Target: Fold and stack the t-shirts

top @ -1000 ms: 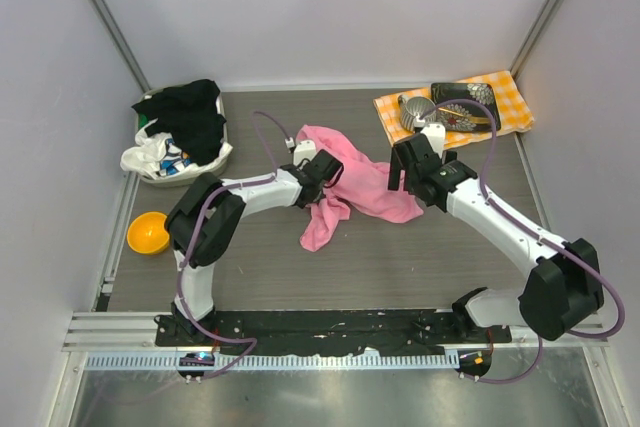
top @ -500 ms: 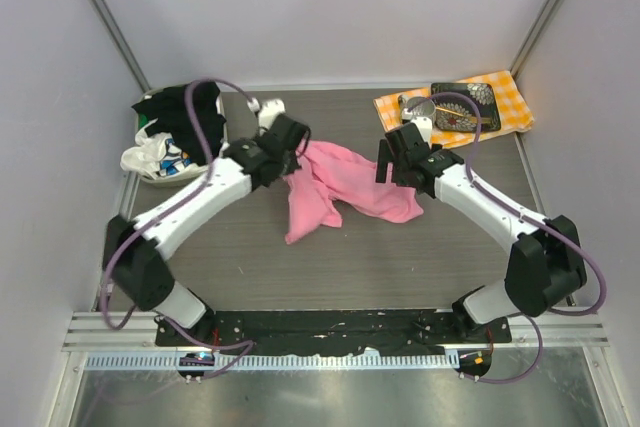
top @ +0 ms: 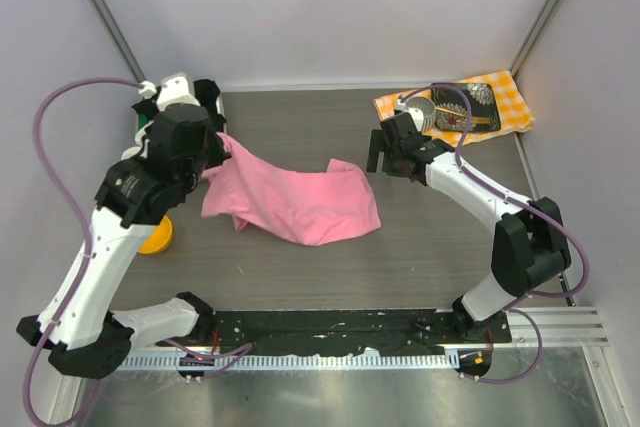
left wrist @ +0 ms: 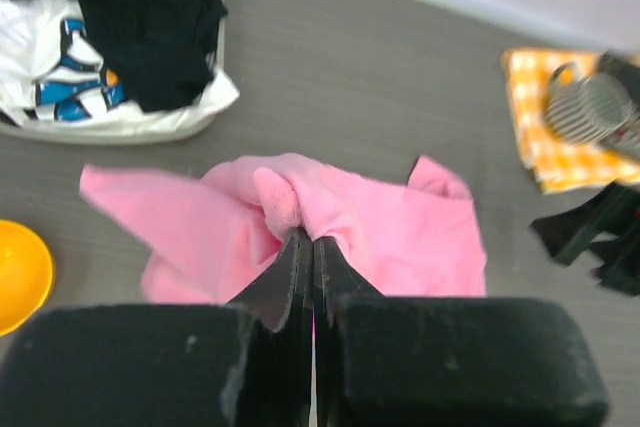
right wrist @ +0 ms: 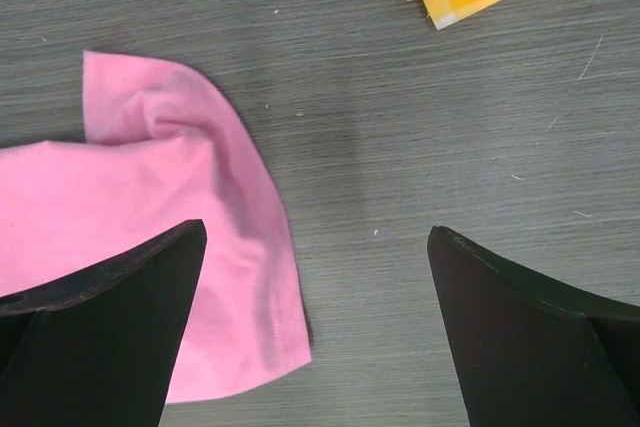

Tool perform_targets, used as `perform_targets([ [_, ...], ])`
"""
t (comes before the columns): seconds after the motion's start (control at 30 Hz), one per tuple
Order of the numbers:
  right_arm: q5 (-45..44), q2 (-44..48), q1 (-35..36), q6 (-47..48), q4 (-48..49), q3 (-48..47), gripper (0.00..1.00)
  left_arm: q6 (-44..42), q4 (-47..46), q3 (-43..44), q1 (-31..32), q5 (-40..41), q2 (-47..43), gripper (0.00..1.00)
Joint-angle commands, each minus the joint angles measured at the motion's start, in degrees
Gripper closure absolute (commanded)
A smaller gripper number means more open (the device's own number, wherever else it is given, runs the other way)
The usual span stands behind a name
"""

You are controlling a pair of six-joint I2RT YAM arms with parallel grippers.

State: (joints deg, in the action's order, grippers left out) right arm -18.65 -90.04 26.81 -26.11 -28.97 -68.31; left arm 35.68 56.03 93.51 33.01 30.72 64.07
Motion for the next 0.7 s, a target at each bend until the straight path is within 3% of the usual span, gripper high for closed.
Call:
perform_targets([
  [0.0,-0.1,1.1,-0.1,-0.6,2.9,0.5,0.0,-0.8,0.1,-3.3,0.0,-4.9,2.4,1.0],
  [0.2,-1.2,5.0,-0.1,0.3,2.6,3.0,0.0,1.2,-2.1,-0.1,2.2,-10.9,5.2,1.0],
  [0.37,0.7,8.3,0.2,0.0,2.5,7.6,0.0,3.3,-4.6,-0.4,7.1,-8.6,10.4,1.0],
  [0.67,2.6,5.7,6.4,-1.7,5.2,14.5,0.03,5.1,-7.9,-7.3,7.3,-0.8,11.0,1.0],
])
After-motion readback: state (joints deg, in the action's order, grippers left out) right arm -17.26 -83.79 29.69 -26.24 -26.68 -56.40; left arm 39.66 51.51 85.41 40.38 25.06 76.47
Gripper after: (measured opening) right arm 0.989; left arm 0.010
